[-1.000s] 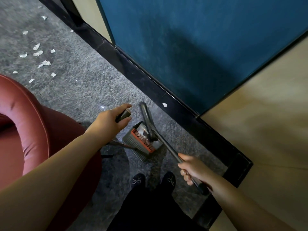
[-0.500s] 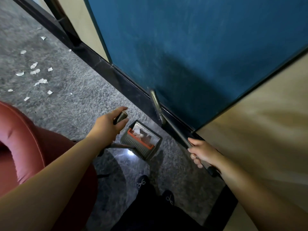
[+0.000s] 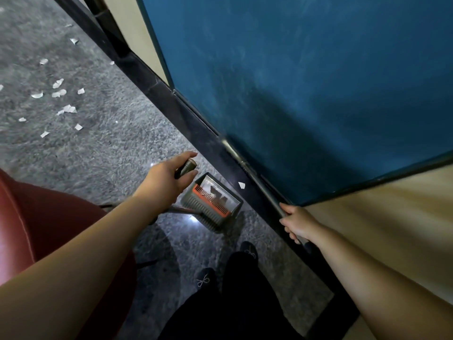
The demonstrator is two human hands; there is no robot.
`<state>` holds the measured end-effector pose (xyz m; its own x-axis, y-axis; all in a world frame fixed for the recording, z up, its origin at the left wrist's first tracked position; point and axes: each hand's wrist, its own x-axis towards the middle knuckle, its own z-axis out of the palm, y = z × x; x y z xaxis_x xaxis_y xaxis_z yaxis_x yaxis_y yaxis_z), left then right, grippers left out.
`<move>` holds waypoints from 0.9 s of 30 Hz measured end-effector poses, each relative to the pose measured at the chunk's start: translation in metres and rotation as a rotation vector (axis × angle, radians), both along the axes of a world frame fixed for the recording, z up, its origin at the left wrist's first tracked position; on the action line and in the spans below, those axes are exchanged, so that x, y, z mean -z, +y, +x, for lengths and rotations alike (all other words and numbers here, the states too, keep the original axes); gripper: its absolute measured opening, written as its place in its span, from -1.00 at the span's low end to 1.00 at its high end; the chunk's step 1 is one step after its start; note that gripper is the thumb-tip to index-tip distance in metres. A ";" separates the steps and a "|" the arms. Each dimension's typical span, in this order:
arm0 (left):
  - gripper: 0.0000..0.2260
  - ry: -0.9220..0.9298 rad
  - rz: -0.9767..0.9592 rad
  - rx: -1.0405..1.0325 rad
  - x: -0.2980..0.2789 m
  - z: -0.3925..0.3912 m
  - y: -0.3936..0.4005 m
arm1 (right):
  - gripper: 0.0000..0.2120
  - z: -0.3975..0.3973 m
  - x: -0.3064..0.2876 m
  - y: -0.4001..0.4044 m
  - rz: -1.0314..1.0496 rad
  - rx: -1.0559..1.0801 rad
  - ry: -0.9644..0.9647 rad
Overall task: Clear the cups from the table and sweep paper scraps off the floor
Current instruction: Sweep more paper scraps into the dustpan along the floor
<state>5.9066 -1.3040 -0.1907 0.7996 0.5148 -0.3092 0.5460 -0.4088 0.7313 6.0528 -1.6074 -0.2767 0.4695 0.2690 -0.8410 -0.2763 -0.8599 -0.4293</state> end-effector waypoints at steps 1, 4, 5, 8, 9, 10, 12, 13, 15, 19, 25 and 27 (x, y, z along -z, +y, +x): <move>-0.65 0.002 -0.009 -0.019 0.001 0.003 0.001 | -0.44 0.006 0.003 0.003 -0.009 0.000 0.008; -0.66 -0.009 -0.012 -0.057 0.001 0.012 0.004 | -0.44 0.013 0.012 0.013 0.011 0.083 0.097; -0.66 -0.009 -0.007 -0.064 0.000 0.015 0.004 | -0.44 0.013 0.013 0.016 0.025 0.123 0.145; -0.67 0.000 -0.013 -0.067 -0.001 0.020 0.003 | -0.48 0.005 0.009 0.022 0.065 0.181 0.297; -0.68 0.003 -0.024 -0.064 -0.001 0.021 0.002 | -0.50 0.000 0.007 0.022 0.076 0.172 0.333; -0.68 0.006 -0.034 -0.060 -0.001 0.021 0.001 | -0.49 -0.003 0.003 0.021 0.079 0.158 0.355; -0.69 0.015 -0.040 -0.056 -0.001 0.020 0.000 | -0.44 -0.010 -0.005 0.017 0.081 0.141 0.378; -0.68 0.018 -0.031 -0.059 -0.001 0.020 -0.001 | -0.43 -0.011 -0.010 0.014 0.091 0.137 0.386; -0.67 0.021 -0.020 -0.071 0.000 0.015 0.000 | -0.43 -0.010 -0.019 0.010 0.120 0.132 0.390; -0.67 0.036 -0.026 -0.070 0.001 0.004 0.004 | -0.44 -0.005 -0.031 0.006 0.174 0.157 0.348; -0.66 0.097 -0.014 -0.047 -0.006 0.007 0.007 | -0.42 0.006 -0.015 0.012 0.122 0.157 0.235; -0.66 0.106 -0.011 -0.033 -0.007 0.008 0.007 | -0.44 0.006 -0.008 0.016 0.089 0.160 0.232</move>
<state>5.9150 -1.2975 -0.1833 0.7448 0.5362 -0.3973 0.6336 -0.3814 0.6731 6.0583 -1.5912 -0.2689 0.3094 0.2842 -0.9075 -0.5051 -0.7594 -0.4101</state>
